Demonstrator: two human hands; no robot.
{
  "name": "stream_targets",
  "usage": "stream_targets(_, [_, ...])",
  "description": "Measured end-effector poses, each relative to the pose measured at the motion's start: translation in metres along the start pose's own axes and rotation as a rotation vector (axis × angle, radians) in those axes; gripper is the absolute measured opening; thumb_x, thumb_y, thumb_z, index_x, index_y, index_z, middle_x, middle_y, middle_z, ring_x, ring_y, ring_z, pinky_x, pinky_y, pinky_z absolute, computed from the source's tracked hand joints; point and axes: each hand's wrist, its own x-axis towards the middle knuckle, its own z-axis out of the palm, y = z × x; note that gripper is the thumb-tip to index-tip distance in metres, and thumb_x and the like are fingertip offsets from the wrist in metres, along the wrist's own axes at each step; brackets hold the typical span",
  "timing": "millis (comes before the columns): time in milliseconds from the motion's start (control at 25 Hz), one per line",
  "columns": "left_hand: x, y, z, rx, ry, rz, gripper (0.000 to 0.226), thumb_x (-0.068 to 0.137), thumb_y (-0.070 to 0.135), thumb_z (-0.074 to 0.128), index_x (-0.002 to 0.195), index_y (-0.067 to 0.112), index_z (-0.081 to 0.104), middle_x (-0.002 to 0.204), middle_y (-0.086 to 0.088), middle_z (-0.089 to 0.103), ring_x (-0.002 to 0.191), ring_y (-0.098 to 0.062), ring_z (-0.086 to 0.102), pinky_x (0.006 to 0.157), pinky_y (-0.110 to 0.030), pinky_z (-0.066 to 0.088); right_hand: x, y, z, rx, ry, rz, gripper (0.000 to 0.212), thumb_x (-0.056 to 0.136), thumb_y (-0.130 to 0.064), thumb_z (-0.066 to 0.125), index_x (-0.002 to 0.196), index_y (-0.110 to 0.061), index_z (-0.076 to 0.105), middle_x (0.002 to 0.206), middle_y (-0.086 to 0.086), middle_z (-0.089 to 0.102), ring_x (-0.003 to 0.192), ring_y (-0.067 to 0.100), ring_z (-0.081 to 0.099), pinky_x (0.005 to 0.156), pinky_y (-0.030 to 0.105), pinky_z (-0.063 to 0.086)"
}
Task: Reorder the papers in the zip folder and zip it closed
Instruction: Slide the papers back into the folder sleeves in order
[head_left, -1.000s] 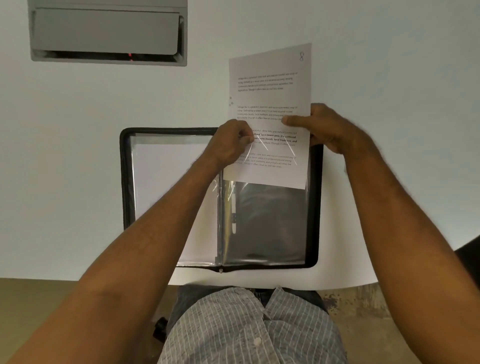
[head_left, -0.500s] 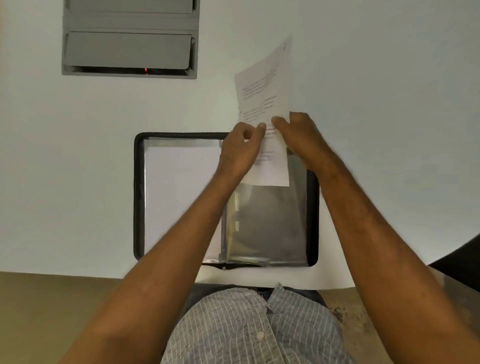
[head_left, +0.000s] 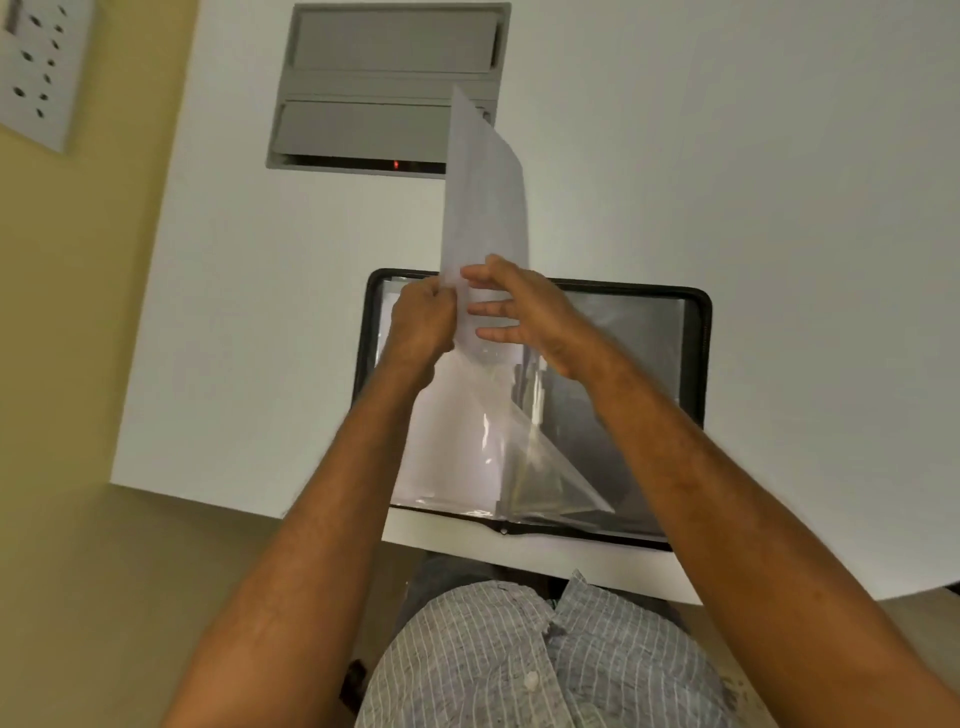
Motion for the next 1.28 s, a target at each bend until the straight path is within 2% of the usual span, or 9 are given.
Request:
stream_targets(120, [0.019, -0.014, -0.041, -0.011, 0.014, -0.079, 0.026, 0.106, 0.022, 0.045, 0.114, 0.014, 0.068, 0.105, -0.001, 0.072, 0.094, -0.021, 0.071, 0.068, -0.035, 0.062, 0.015, 0.010, 0.018, -0.128, -0.043, -0.049, 0.027, 0.106, -0.039, 0.053, 0.128, -0.029, 0.065, 0.128, -0.008, 0.066, 0.106, 0.012, 0.071, 0.087, 0.028, 0.061])
stream_targets(200, [0.038, -0.029, -0.060, -0.001, 0.031, -0.112, 0.028, 0.102, 0.024, 0.049, 0.112, 0.011, 0.071, 0.107, -0.006, 0.072, 0.096, -0.028, 0.070, 0.071, -0.042, 0.063, 0.028, 0.018, 0.024, -0.206, -0.006, -0.103, 0.020, 0.106, -0.030, 0.055, 0.121, -0.028, 0.067, 0.121, -0.007, 0.069, 0.101, 0.011, 0.073, 0.087, 0.028, 0.061])
stream_targets(320, [0.080, -0.066, -0.073, 0.102, 0.034, -0.101, 0.040, 0.089, 0.038, 0.051, 0.098, 0.004, 0.071, 0.106, -0.019, 0.071, 0.100, -0.040, 0.068, 0.080, -0.060, 0.060, 0.057, 0.023, 0.019, -0.181, 0.182, -0.136, 0.016, 0.104, -0.016, 0.057, 0.112, -0.021, 0.070, 0.118, 0.007, 0.071, 0.093, 0.016, 0.074, 0.091, 0.040, 0.061])
stream_targets(400, [0.100, -0.083, -0.077, 0.159, 0.024, -0.084, 0.043, 0.086, 0.040, 0.050, 0.087, 0.000, 0.065, 0.091, -0.020, 0.067, 0.088, -0.039, 0.067, 0.078, -0.055, 0.060, 0.084, 0.019, 0.012, -0.217, 0.314, -0.154, 0.015, 0.102, -0.014, 0.058, 0.109, -0.020, 0.070, 0.114, 0.006, 0.071, 0.090, 0.016, 0.072, 0.091, 0.044, 0.060])
stream_targets(560, [0.112, -0.087, -0.082, 0.149, -0.034, -0.103, 0.031, 0.104, 0.025, 0.049, 0.082, 0.007, 0.061, 0.080, -0.008, 0.055, 0.078, -0.024, 0.052, 0.070, -0.037, 0.041, 0.141, 0.007, -0.009, -0.495, 0.514, -0.184, 0.025, 0.099, -0.022, 0.061, 0.123, -0.023, 0.066, 0.124, -0.003, 0.062, 0.115, 0.018, 0.062, 0.101, 0.031, 0.050])
stream_targets(760, [0.134, -0.101, -0.086, 0.038, -0.121, -0.209, 0.028, 0.105, 0.023, 0.046, 0.093, 0.006, 0.066, 0.086, -0.008, 0.062, 0.073, -0.021, 0.058, 0.060, -0.026, 0.047, 0.192, 0.004, -0.025, -0.583, 0.729, 0.093, 0.060, 0.091, -0.038, 0.070, 0.143, -0.018, 0.048, 0.147, 0.010, 0.043, 0.136, 0.030, 0.042, 0.109, 0.041, 0.044])
stream_targets(920, [0.136, -0.101, -0.087, -0.039, -0.156, -0.294, 0.022, 0.104, 0.024, 0.047, 0.091, 0.014, 0.061, 0.079, -0.002, 0.058, 0.065, -0.016, 0.054, 0.049, -0.021, 0.042, 0.199, 0.009, -0.026, -0.314, 0.745, 0.076, 0.075, 0.084, -0.042, 0.078, 0.144, -0.015, 0.042, 0.140, 0.004, 0.046, 0.121, 0.020, 0.054, 0.103, 0.036, 0.051])
stream_targets(1080, [0.138, -0.101, -0.090, -0.103, -0.170, -0.262, 0.021, 0.104, 0.023, 0.052, 0.092, 0.010, 0.064, 0.069, 0.001, 0.053, 0.052, -0.011, 0.049, 0.040, -0.015, 0.037, 0.198, 0.007, -0.041, -0.092, 0.687, 0.090, 0.044, 0.085, -0.030, 0.084, 0.120, -0.012, 0.064, 0.105, 0.000, 0.071, 0.094, 0.019, 0.071, 0.078, 0.033, 0.062])
stream_targets(1280, [0.144, -0.101, -0.092, -0.166, -0.162, -0.238, 0.022, 0.104, 0.025, 0.056, 0.091, 0.009, 0.065, 0.066, -0.001, 0.056, 0.049, -0.010, 0.050, 0.048, -0.019, 0.040, 0.187, 0.020, -0.054, -0.086, 0.551, 0.166, 0.048, 0.082, -0.016, 0.087, 0.124, -0.004, 0.068, 0.117, 0.011, 0.074, 0.088, 0.018, 0.072, 0.079, 0.038, 0.064])
